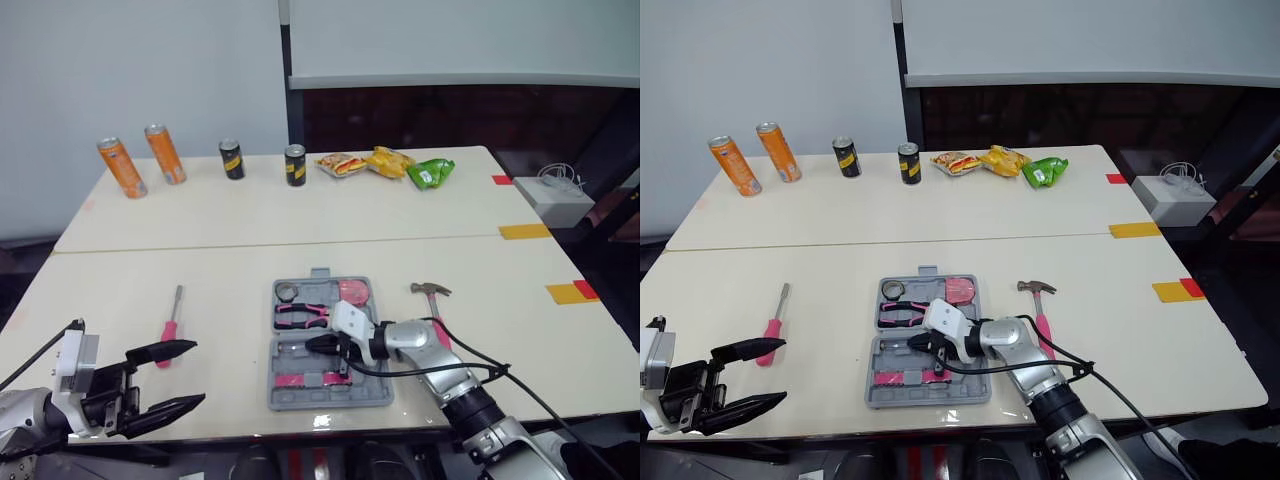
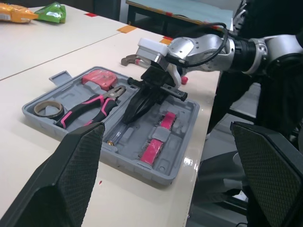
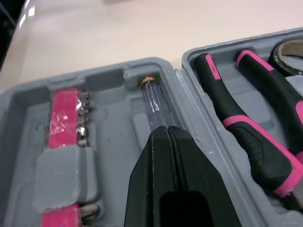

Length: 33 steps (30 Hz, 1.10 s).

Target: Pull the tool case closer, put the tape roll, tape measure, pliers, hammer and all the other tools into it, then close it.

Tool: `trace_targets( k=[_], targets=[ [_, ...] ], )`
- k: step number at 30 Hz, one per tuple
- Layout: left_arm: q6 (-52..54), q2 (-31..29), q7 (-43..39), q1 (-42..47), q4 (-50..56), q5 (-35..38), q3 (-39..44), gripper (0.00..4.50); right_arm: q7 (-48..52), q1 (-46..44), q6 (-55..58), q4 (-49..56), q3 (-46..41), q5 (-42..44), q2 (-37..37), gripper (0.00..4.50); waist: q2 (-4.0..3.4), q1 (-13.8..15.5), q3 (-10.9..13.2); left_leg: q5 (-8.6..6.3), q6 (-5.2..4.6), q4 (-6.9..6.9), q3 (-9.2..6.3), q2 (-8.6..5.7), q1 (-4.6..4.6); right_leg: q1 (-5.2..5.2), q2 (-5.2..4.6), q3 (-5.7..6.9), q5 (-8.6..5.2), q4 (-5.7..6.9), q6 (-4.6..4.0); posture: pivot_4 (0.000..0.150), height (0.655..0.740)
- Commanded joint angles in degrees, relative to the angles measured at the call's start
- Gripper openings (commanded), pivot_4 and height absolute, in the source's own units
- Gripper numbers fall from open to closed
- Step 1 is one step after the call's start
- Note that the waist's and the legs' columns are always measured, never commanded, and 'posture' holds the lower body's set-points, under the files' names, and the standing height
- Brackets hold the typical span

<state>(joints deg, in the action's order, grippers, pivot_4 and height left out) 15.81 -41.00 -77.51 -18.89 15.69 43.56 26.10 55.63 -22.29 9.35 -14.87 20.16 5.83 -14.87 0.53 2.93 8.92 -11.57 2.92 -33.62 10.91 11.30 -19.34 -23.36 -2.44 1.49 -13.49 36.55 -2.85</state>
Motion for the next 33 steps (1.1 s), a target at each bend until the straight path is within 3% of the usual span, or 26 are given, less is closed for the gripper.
trace_targets(
  k=[1, 11, 15, 17, 25, 33],
  targets=[
    [0.28, 1.12, 3.27, 0.26, 1.24, 0.22, -0.07, 4.5, -1.63, 0.83, -2.08, 7.05, -6.73, 6.2, 0.9, 0.04, -0.01, 0.01, 0.02, 0.0, 0.0, 0.0, 0.0, 0.0, -0.16, -0.14, 0.0, 0.0, 0.01, 0.0, -0.01, 0.15, 0.74],
    [-2.28, 9.0, 13.86, -1.0, -3.53, -1.38, 2.53, 4.5, -1.46, 14.08, 1.02, 24.24, -15.53, 16.68, -4.43, 0.04, 0.02, -0.05, 0.0, -0.04, -0.01, 0.13, -0.11, 0.05, -0.63, -0.19, 0.1, 0.14, 0.0, -0.41, 0.03, 0.15, 0.74],
    [-4.42, 12.02, 16.76, -4.67, -6.28, -1.51, 5.94, 4.5, -2.16, 25.86, -4.0, 29.45, -23.53, 18.17, -8.96, 1.1, 0.07, 0.13, -0.03, -0.11, -0.09, 0.16, -0.13, 0.03, -0.63, -0.11, 0.08, 0.15, -0.01, -0.62, 0.08, 0.15, 0.74],
    [-5.48, 13.05, 17.31, -6.75, -8.3, -1.78, 7.71, 4.5, -1.61, 32.01, -6.05, 30.45, -28.38, 19.36, -10.91, 1.84, 0.06, 0.12, -0.03, -0.17, -0.15, 0.2, -0.12, 0.03, -0.66, -0.08, 0.09, 0.14, -0.02, -0.78, 0.12, 0.15, 0.74],
    [-11.79, 13.86, 15.28, -10.7, -20.15, -4.22, 11.01, 4.5, 0.03, 50.77, -14.69, 24.19, -43.03, 20.87, -12.89, 4.47, 0.19, 0.12, -0.1, -0.26, -0.24, 0.61, -0.11, -0.03, -0.58, 0.06, 0.08, 0.15, -0.3, -1.38, 0.71, 0.15, 0.74],
    [-14.57, 13.35, 12.98, -7.89, -27.02, -5.38, 9.68, 4.5, 1.64, 50.98, -18.32, 16.95, -45.81, 20.92, -13.99, 4.47, 0.35, 0.22, 0.07, -0.33, -0.27, 0.94, -0.15, -0.26, 0.38, 0.98, -0.12, 0.13, -0.37, -1.7, 0.85, 0.15, 0.74]
  ],
)
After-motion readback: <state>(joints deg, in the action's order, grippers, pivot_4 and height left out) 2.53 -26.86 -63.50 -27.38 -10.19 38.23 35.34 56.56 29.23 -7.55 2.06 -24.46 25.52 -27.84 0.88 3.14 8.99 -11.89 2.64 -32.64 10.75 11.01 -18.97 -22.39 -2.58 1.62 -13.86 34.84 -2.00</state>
